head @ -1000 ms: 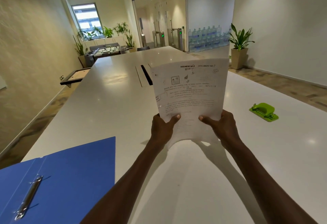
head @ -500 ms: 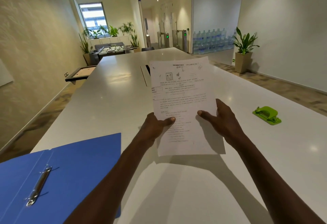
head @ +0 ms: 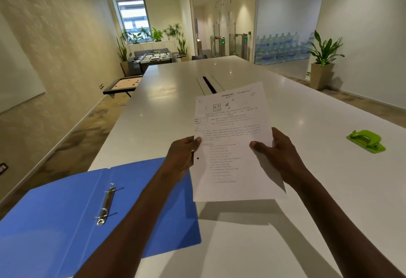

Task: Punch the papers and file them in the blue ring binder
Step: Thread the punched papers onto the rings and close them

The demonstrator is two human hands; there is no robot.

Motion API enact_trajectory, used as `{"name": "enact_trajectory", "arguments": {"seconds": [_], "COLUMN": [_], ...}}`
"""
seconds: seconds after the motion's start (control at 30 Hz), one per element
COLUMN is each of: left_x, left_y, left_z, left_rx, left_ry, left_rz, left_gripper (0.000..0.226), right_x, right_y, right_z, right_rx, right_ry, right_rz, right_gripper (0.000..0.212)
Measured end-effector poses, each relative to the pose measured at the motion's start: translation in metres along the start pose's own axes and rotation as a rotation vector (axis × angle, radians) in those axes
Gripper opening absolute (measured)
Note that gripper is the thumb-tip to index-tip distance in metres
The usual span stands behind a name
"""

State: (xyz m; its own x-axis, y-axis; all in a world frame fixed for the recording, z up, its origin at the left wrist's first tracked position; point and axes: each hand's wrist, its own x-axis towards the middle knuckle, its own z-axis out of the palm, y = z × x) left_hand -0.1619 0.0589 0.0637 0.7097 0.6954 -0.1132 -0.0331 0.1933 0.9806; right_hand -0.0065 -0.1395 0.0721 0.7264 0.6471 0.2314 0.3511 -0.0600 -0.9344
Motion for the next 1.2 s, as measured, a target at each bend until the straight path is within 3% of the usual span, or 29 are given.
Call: {"name": "enact_trajectory", "arguments": {"seconds": [0.23, 0.73, 0.9, 1.2], "left_x": [-0.018, -0.023, -0.022, -0.018], "left_y": [0.017, 0.026, 0.023, -0.004], "left_z": [-0.076, -0.202, -0.233, -0.266], "left_rx": [-0.076, 0.081, 0.289, 0.733], "left_ry": [0.103, 0.229, 0.293, 0.441], "left_rz": [0.017, -0.111, -0.157, -0.204], "left_gripper": [0.022, 0.017, 0.008, 0.026], "right_x": [-0.02, -0.035, -0.041, -0.053], "right_y": [-0.021, -0.052, -0.052, -0.041], "right_z": [0.065, 0.182, 0.212, 0.252], "right_rx": [-0.013, -0.059, -0.068, -0.06], "right_ry": [-0.028, -0.134, -0.164, -0.234], "right_rz": [0.027, 0.071, 0.097, 0.133], "right_gripper": [0.03, 0.038, 0.043, 0.045]}}
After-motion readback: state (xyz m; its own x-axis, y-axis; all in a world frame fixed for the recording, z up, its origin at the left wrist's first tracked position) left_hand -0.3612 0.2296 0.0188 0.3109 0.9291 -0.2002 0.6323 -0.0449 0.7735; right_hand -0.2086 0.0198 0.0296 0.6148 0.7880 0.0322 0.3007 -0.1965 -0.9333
